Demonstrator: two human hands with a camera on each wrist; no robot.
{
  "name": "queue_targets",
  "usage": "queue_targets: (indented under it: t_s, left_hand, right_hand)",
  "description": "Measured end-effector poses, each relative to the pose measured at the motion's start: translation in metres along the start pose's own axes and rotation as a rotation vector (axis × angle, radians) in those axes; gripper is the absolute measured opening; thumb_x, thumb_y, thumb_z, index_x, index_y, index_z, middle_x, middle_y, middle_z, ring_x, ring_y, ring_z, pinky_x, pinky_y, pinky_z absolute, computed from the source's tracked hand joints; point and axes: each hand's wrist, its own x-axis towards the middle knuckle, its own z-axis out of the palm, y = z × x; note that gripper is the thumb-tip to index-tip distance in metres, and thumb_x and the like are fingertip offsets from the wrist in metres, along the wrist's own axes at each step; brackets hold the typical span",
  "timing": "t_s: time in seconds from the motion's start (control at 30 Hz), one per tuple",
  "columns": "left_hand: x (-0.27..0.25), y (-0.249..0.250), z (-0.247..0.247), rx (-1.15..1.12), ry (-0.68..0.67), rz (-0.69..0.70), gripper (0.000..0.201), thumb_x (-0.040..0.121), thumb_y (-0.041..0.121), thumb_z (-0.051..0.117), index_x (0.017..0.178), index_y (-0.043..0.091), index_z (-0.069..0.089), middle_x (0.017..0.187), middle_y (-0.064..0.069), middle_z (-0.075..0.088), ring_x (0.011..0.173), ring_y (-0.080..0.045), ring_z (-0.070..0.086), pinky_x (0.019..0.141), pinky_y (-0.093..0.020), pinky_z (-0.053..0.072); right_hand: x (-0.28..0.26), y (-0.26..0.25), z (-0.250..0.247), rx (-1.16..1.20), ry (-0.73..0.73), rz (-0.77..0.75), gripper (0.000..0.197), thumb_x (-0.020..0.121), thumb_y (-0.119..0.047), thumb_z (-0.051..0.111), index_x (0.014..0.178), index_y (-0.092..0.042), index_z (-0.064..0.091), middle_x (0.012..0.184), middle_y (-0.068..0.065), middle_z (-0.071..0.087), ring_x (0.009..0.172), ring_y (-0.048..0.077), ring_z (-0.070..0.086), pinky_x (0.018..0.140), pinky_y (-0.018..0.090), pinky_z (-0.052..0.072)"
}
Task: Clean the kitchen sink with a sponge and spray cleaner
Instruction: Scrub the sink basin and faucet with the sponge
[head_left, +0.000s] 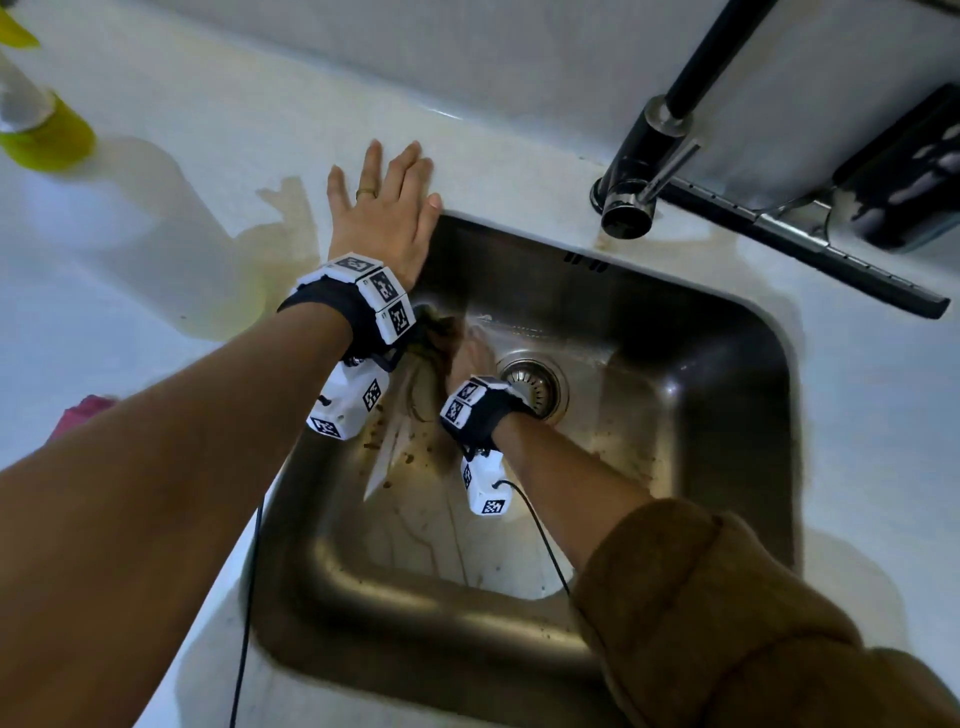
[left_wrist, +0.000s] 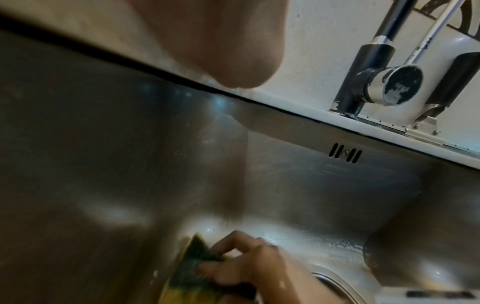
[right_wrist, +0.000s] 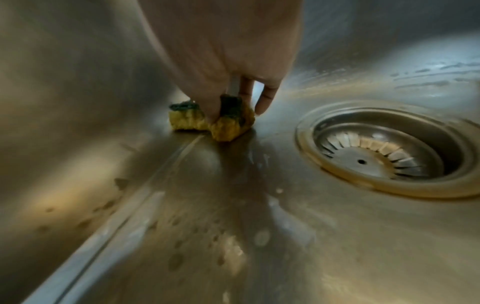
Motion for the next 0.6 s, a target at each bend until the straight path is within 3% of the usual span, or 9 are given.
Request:
queue_targets:
  t_s: [0.1, 0.23, 0.3, 0.4, 0.5, 0.57, 0.6]
  left_hand:
    - [-0.001, 0.0, 0.0, 0.012, -0.008, 0.0, 0.049, 0.102, 0.035, 0.014, 0.149, 0.021, 0.018, 0.159, 0.007, 0.01, 0.148, -0.024, 0.0, 0.115, -0.056, 0.005]
    - [-0.002, 0.001, -0.004, 0.01, -0.025, -0.01, 0.049, 0.102, 0.034, 0.014, 0.149, 0.021, 0.017, 0.159, 0.007, 0.009, 0.148, -0.024, -0.001, 0.116, -0.056, 0.005]
    - [-0.002, 0.002, -0.005, 0.011, -0.028, -0.012, 0.049, 0.102, 0.034, 0.014, 0.149, 0.021, 0.017, 0.159, 0.007, 0.009, 0.148, -0.024, -0.001, 0.116, -0.056, 0.005]
    - [-0.004, 0.003, -0.006, 0.011, -0.034, -0.014, 0.049, 0.102, 0.035, 0.014, 0.149, 0.022, 0.016, 0.159, 0.007, 0.009, 0.148, -0.023, -0.001, 0.116, -0.056, 0.005]
    - [-0.004, 0.002, -0.007, 0.003, -0.037, -0.014, 0.049, 0.102, 0.035, 0.014, 0.149, 0.022, 0.016, 0.159, 0.007, 0.008, 0.148, -0.023, -0.001, 0.116, -0.056, 0.005]
    - [-0.004, 0.003, -0.006, 0.002, -0.03, -0.012, 0.05, 0.102, 0.036, 0.014, 0.149, 0.021, 0.016, 0.159, 0.007, 0.008, 0.148, -0.023, -0.001, 0.116, -0.056, 0.005]
    - [-0.003, 0.003, -0.006, -0.001, -0.028, -0.012, 0.05, 0.102, 0.036, 0.014, 0.149, 0.021, 0.017, 0.159, 0.007, 0.008, 0.148, -0.023, -0.001, 0.116, -0.056, 0.004]
  right_hand:
    - [-0.015, -0.016, 0.009, -0.064, -0.143, -0.192, 0.033, 0.093, -0.025, 0.05, 0.125, -0.031, 0.058, 0.137, -0.003, 0.047, 0.12, 0.027, 0.041, 0.098, 0.043, 0.037]
    - [-0.056, -0.022, 0.01, -0.096, -0.201, -0.323, 0.032, 0.084, -0.008, 0.059, 0.112, -0.021, 0.068, 0.12, 0.0, 0.057, 0.104, 0.027, 0.049, 0.09, 0.043, 0.043]
    - [-0.084, -0.025, 0.01, -0.041, -0.265, -0.304, 0.034, 0.084, -0.005, 0.057, 0.116, -0.016, 0.065, 0.118, 0.007, 0.057, 0.102, 0.03, 0.05, 0.089, 0.042, 0.044]
    - [-0.118, -0.028, 0.01, 0.008, -0.457, -0.277, 0.027, 0.085, -0.027, 0.064, 0.109, -0.013, 0.066, 0.112, 0.012, 0.057, 0.101, 0.032, 0.05, 0.093, 0.041, 0.04]
    - [-0.128, -0.016, 0.003, 0.014, -0.627, -0.359, 0.022, 0.081, -0.021, 0.067, 0.103, -0.017, 0.069, 0.108, 0.006, 0.064, 0.101, 0.025, 0.057, 0.096, 0.037, 0.039]
    - [-0.118, 0.002, -0.003, 0.199, -0.57, -0.255, 0.019, 0.081, -0.016, 0.068, 0.098, -0.02, 0.073, 0.107, -0.001, 0.07, 0.1, 0.018, 0.063, 0.097, 0.035, 0.048]
    - [-0.108, 0.01, -0.006, 0.298, -0.463, -0.156, 0.02, 0.081, -0.013, 0.068, 0.099, -0.019, 0.073, 0.107, -0.001, 0.07, 0.1, 0.019, 0.064, 0.096, 0.037, 0.05]
